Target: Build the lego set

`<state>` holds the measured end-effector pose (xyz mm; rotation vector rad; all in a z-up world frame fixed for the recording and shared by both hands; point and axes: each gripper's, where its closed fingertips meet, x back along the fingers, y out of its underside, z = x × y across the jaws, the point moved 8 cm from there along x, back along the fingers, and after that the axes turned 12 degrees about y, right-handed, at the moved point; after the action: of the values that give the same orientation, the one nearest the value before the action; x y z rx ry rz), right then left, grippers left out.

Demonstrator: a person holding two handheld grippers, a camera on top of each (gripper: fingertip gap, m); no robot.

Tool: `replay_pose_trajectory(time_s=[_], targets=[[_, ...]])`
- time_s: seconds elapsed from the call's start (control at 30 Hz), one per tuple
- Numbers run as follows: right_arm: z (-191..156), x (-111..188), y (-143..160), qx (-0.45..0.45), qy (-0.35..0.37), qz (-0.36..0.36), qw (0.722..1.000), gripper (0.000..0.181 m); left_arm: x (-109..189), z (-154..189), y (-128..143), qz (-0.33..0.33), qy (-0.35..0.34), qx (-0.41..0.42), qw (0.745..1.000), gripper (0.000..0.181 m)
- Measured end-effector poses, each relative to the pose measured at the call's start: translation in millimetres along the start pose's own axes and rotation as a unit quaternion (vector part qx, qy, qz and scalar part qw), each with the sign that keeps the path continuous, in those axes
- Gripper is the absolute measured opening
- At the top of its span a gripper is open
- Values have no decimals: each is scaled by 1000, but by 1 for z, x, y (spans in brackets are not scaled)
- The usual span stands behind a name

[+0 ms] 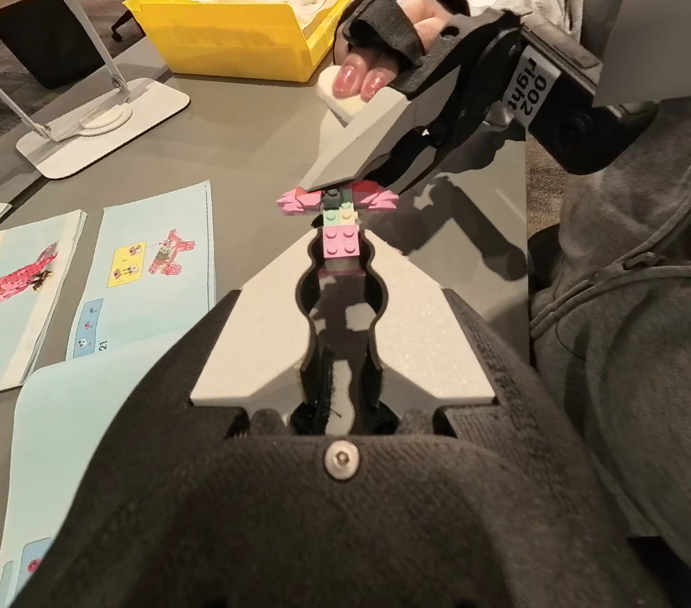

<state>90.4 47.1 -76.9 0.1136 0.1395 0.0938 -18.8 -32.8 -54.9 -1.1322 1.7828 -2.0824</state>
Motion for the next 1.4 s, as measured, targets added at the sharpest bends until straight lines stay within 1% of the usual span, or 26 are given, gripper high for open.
replay_pose_trajectory(time_s=[0.13,0.27,0.37,0.47,0.5,0.6,0.63,0.67,0.77,0.83,0.93,0.97,1.0,1.07,1.17,1.3,1.4], targets=[[-3,1,-1,21,-4,-1,1000,29,-2,0,2,-13,-1,3,1000,17],[-7,1,-1,8,-31,-5,999,29,-6,0,6,-24,3,13,1000,17],[-7,2,1,-27,-46,-15,998,29,-8,-1,8,-13,8,28,999,17],[-7,2,6,-109,-55,-25,992,29,-8,-3,5,19,-1,43,999,19],[-7,2,8,-133,-57,-30,989,29,-8,-2,4,28,-10,36,999,25],[-7,2,14,-180,-58,-40,981,29,-7,7,1,50,-16,-17,998,70],[-8,2,15,-199,-62,-40,977,29,-6,11,2,53,-26,-47,997,77],[-8,3,17,-215,-66,-39,973,30,-5,13,3,46,-45,-83,994,79],[-11,2,18,-241,-78,-37,967,30,-9,17,10,-14,-118,-182,976,86],[-12,2,18,-250,-86,-33,964,30,-15,17,14,-47,-153,-224,962,85],[-15,1,16,-257,-96,-27,961,30,-26,15,19,-92,-168,-252,949,75],[-16,1,16,-257,-98,-26,961,30,-30,14,21,-105,-171,-257,945,69],[-16,1,16,-257,-101,-25,961,30,-32,12,22,-110,-177,-265,942,57],[-18,1,16,-258,-104,-25,960,30,-32,10,21,-97,-196,-273,937,41],[-17,0,17,-267,-109,-23,957,30,-31,10,21,-78,-198,-278,937,40],[-25,-1,18,-259,-127,-30,957,30,-35,7,27,-109,-195,-294,929,37],[-30,-2,19,-259,-139,-34,955,30,-38,5,32,-119,-194,-312,922,36]])
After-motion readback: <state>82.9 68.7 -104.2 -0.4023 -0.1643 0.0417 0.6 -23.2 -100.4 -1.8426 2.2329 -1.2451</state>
